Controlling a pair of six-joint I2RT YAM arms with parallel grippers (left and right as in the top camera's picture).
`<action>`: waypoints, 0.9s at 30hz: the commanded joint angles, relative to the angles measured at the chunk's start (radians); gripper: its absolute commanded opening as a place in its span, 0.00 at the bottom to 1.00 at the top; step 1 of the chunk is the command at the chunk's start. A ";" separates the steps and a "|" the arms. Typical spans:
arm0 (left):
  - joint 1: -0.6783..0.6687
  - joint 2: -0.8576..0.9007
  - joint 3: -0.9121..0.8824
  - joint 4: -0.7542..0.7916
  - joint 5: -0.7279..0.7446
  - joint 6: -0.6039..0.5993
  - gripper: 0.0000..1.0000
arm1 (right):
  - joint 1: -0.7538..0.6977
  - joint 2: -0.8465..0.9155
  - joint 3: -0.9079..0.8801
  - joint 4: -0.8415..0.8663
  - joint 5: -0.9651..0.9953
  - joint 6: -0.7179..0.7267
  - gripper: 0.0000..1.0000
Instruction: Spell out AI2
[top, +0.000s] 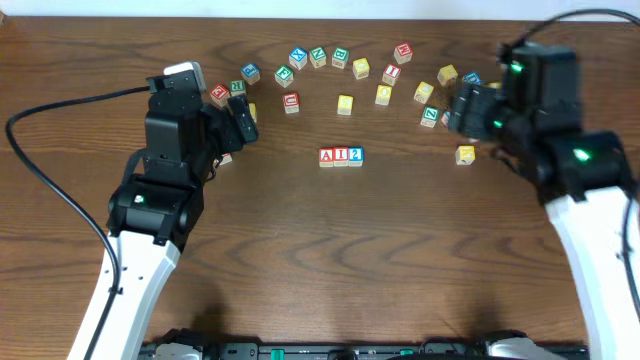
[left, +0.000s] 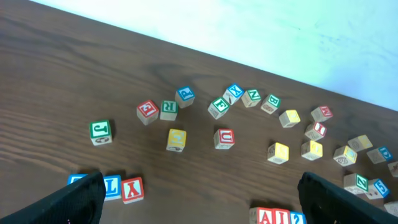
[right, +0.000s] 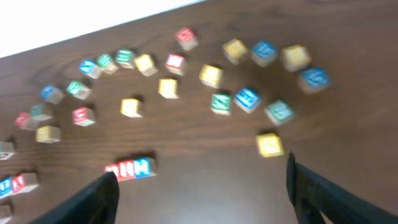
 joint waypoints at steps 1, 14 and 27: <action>0.002 0.013 0.007 -0.005 -0.002 0.010 0.98 | -0.023 -0.084 0.008 -0.036 0.054 -0.003 0.85; 0.002 0.013 0.007 -0.051 -0.002 0.010 0.98 | -0.028 -0.252 0.008 -0.261 0.068 -0.003 0.99; 0.002 0.013 0.007 -0.051 -0.002 0.010 0.98 | -0.027 -0.250 0.006 -0.308 0.116 -0.011 0.99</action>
